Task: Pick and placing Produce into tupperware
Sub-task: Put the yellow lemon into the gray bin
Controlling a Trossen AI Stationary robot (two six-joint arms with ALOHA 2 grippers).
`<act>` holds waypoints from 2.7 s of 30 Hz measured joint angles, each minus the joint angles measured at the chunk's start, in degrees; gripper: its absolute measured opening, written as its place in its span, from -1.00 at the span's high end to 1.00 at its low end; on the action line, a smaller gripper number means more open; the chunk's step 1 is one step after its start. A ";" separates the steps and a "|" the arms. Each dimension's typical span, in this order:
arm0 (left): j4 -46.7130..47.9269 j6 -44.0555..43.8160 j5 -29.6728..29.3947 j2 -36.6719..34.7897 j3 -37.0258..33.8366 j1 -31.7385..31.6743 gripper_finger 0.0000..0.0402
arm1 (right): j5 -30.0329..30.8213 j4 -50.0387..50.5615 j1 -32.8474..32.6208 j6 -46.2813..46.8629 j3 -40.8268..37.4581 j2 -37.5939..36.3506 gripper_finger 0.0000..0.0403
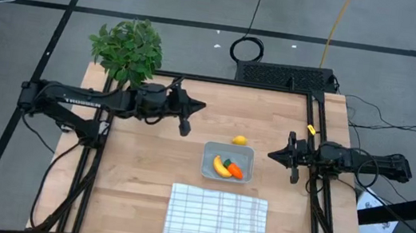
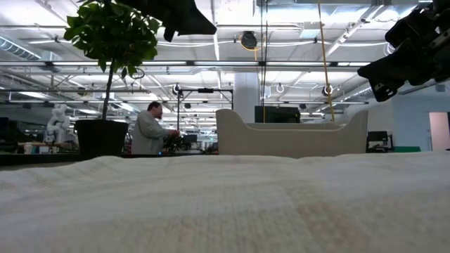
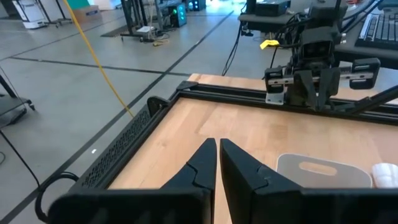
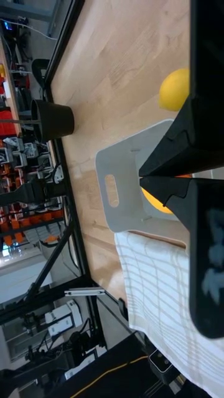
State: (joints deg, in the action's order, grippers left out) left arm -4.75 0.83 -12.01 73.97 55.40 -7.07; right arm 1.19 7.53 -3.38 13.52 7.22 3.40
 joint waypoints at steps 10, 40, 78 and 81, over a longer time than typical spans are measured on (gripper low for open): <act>1.68 -0.12 0.04 -0.01 0.00 0.00 0.87 | 0.02 -0.02 0.00 -0.29 0.00 0.00 1.00; 2.10 -0.04 0.11 -0.03 0.00 0.02 0.87 | 0.02 -0.02 0.00 -0.53 0.00 0.00 1.00; -4.63 -1.75 6.43 10.04 2.99 -3.52 0.87 | 0.07 -13.53 -0.07 4.17 -6.12 1.24 1.00; -4.70 0.02 6.41 9.69 2.99 -3.54 0.87 | 0.04 -13.04 -0.07 4.59 -6.16 1.45 1.00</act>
State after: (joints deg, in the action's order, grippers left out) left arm -9.45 0.85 -5.60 83.66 58.39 -10.61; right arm 1.23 -5.51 -3.44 18.11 1.06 4.85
